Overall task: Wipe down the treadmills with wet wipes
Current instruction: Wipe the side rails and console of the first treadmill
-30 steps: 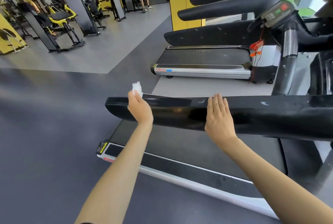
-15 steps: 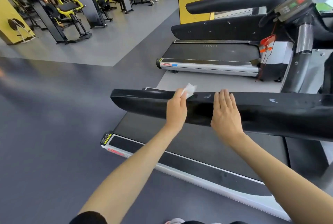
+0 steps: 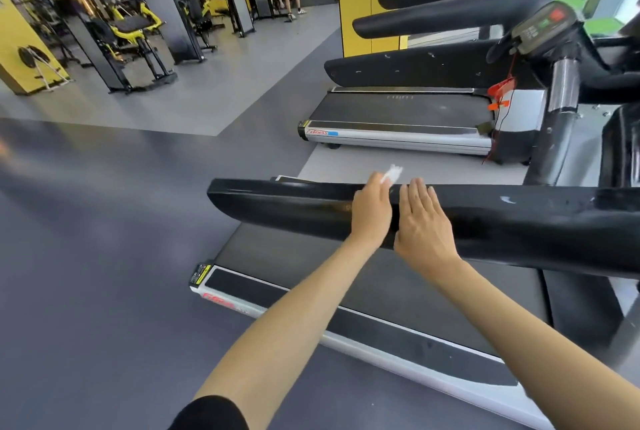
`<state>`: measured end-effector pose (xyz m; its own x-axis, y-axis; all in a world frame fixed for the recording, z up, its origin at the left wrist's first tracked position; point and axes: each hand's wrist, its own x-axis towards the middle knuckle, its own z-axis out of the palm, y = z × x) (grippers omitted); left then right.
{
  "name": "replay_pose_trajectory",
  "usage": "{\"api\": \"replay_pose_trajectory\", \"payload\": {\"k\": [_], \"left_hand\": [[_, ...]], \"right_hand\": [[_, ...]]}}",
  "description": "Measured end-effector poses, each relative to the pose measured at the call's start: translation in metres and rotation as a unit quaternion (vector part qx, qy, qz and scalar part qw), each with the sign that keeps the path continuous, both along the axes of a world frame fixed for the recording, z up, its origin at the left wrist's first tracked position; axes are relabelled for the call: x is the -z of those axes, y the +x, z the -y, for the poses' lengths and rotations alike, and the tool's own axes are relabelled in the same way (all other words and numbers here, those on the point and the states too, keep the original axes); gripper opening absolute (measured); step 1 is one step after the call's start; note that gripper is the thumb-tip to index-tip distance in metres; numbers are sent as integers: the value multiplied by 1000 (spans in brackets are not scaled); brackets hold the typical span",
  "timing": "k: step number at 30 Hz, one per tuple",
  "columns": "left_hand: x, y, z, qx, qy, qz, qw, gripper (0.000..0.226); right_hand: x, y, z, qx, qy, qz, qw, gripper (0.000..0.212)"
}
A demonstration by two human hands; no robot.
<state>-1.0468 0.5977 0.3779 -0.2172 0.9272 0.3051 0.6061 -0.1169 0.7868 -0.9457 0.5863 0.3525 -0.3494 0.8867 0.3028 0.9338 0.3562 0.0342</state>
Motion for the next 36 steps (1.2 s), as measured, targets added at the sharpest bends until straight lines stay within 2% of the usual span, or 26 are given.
{"api": "replay_pose_trajectory", "payload": {"k": [2,4,7,10,12,13,17,19,21,23,25,27,30,32,36], "left_hand": [[-17,-14,2,1,18,89,996,25],[-27,-42,-4,-63,38,106,992,26],[-23,-82,-15,-162,21,83,983,31],[1,-73,-13,-206,-16,-14,978,30],[18,-40,-5,-163,17,-81,983,30],[21,-23,-2,-141,28,-84,986,31],[7,14,16,-52,14,38,998,26],[-10,8,27,20,12,52,998,21],[-26,-14,24,-16,41,50,998,20],[-32,-45,13,-120,50,60,990,21],[-28,-66,3,-182,23,71,980,28],[-13,-58,0,-200,-13,40,979,33],[13,-1,6,-144,41,-53,987,32],[19,41,13,-88,82,-65,991,33],[-4,69,25,-10,41,89,995,24]], "right_hand": [[0,2,0,-8,6,2,1000,70],[-2,2,-1,-15,14,5,1000,70],[-6,5,3,-21,20,29,999,72],[-8,8,5,-24,-5,41,999,70],[-10,10,5,-31,-21,55,998,73],[-12,12,4,-37,-30,54,997,74],[-16,22,4,-91,-23,-17,995,72],[-12,30,7,-86,-4,-63,994,61],[-14,38,11,-54,5,-78,995,57],[-16,48,11,-27,6,-81,996,61],[-16,59,8,-13,8,-71,997,61],[-15,67,4,-7,4,-53,999,62],[-12,74,1,-16,4,-16,1000,66],[-12,79,-1,-34,18,-7,999,65],[-9,88,-4,-63,38,1,997,69]]}}
